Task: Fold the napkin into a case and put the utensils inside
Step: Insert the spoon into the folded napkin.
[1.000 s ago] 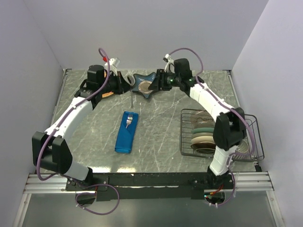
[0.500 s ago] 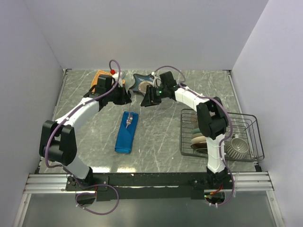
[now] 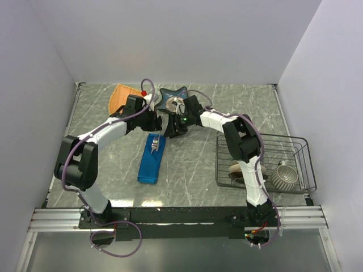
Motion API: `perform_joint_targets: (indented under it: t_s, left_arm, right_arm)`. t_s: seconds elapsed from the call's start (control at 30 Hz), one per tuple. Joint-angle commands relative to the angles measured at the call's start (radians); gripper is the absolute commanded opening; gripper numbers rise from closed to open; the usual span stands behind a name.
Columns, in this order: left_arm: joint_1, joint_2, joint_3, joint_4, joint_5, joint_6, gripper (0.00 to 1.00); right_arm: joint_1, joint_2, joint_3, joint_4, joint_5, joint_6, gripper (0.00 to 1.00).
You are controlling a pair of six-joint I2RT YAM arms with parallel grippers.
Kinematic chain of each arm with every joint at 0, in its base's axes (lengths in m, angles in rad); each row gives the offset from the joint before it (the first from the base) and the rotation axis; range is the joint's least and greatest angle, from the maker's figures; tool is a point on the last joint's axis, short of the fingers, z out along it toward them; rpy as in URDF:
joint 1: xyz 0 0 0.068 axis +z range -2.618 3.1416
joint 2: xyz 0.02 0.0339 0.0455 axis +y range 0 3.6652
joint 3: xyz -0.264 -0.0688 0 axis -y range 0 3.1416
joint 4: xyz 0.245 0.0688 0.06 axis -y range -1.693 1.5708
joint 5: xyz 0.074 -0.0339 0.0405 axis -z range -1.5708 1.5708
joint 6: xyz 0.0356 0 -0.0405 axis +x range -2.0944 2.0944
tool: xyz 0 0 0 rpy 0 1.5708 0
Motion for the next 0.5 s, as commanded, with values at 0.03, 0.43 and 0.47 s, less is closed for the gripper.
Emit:
perform_joint_targets:
  t_s: [0.03,0.43,0.47]
  left_arm:
    - [-0.015,0.021,0.018,0.031,-0.017,0.022,0.01]
    - [-0.015,0.026,-0.028,0.029,-0.048,0.029,0.01]
    - [-0.015,0.029,-0.029,0.028,-0.050,0.031,0.01]
  right_arm:
    - [0.013,0.015,0.057,0.067,-0.005,0.018,0.54]
    - [0.018,0.056,0.028,0.147,-0.057,0.113,0.46]
    - [0.016,0.058,0.027,0.153,-0.060,0.116,0.43]
